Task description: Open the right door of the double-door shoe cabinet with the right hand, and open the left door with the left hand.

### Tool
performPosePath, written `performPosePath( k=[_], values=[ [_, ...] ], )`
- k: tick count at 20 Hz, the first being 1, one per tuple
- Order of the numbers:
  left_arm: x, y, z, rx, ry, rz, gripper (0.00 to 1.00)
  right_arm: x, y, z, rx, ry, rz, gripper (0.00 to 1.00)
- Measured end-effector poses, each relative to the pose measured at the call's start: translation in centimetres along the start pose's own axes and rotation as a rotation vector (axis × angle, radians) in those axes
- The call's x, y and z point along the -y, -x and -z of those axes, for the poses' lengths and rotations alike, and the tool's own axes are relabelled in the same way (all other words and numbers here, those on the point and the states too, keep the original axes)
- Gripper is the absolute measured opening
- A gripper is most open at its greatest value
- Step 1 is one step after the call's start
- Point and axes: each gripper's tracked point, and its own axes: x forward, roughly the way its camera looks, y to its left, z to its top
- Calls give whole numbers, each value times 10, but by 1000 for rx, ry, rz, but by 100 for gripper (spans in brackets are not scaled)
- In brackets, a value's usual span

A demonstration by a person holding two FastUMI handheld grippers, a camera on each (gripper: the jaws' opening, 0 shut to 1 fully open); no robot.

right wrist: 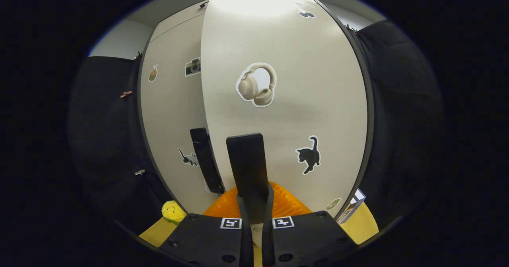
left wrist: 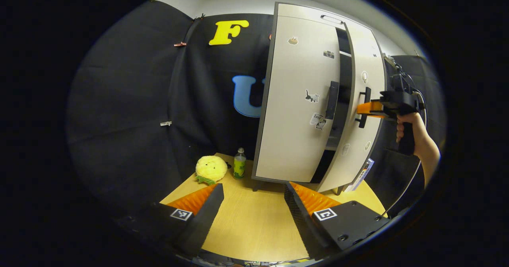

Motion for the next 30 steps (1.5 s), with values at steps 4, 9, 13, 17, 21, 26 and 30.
performPosePath(
  k=[4, 9, 13, 17, 21, 26, 30],
  values=[
    [34, 16, -9, 33, 15, -49, 95, 10, 25, 0, 3, 5, -86, 12],
    [69, 36, -4, 28, -1, -86, 95, 29, 54, -1, 13, -4, -151, 13],
    [93, 45, 5, 17, -22, -96, 95, 48, 74, -4, 20, 22, -149, 12],
    [118, 49, 13, 8, -20, -90, 95, 80, 96, -3, 26, 54, -101, 12],
    [140, 51, 15, 7, -9, -68, 95, 135, 113, -14, 46, 115, 19, 11],
    [159, 51, 13, 13, -23, -52, 95, 179, 117, -26, 62, 13, 47, 5],
    [171, 48, 9, 13, -29, -18, 95, 180, 120, -29, 84, 59, 65, 8]
  ],
)
